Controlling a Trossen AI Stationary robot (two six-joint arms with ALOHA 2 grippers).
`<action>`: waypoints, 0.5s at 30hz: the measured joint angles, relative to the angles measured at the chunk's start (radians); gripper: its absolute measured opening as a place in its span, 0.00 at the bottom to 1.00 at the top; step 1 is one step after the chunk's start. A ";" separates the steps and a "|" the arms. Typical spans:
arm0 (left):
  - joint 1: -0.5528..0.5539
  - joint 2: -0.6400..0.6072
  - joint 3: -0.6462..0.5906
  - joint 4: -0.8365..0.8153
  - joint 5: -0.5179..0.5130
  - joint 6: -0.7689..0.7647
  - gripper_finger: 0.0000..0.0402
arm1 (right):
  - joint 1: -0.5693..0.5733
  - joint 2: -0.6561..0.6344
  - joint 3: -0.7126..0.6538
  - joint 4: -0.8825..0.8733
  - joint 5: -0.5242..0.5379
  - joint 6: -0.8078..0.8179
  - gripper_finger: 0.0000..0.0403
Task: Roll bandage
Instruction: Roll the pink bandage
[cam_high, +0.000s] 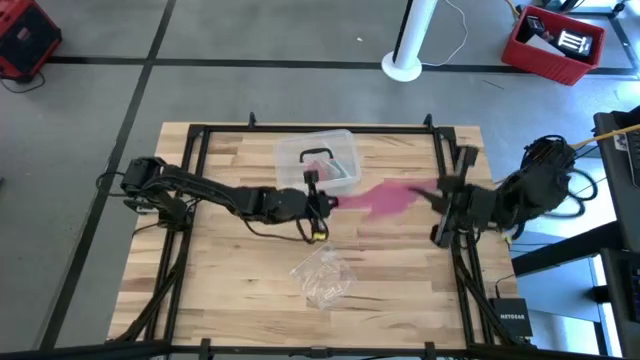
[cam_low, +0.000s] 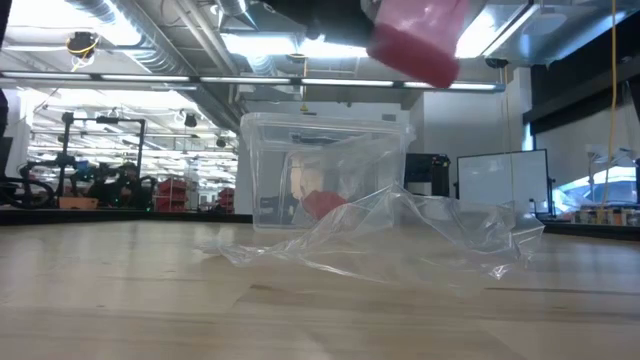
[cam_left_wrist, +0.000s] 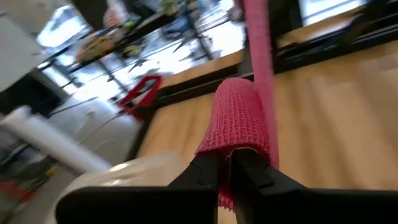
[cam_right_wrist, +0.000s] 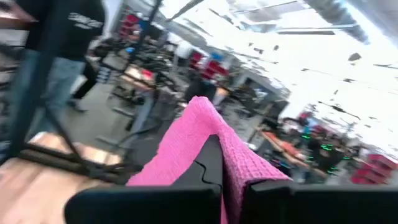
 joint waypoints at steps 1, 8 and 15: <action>-0.013 0.001 0.000 0.001 0.018 -0.005 0.01 | -0.018 -0.003 0.011 -0.002 0.002 -0.002 0.00; -0.104 -0.004 0.001 0.008 0.093 -0.026 0.01 | -0.221 -0.051 0.029 -0.160 -0.033 0.074 0.00; -0.198 -0.008 0.001 0.017 0.107 -0.036 0.01 | -0.520 -0.058 0.014 -0.353 -0.292 0.258 0.00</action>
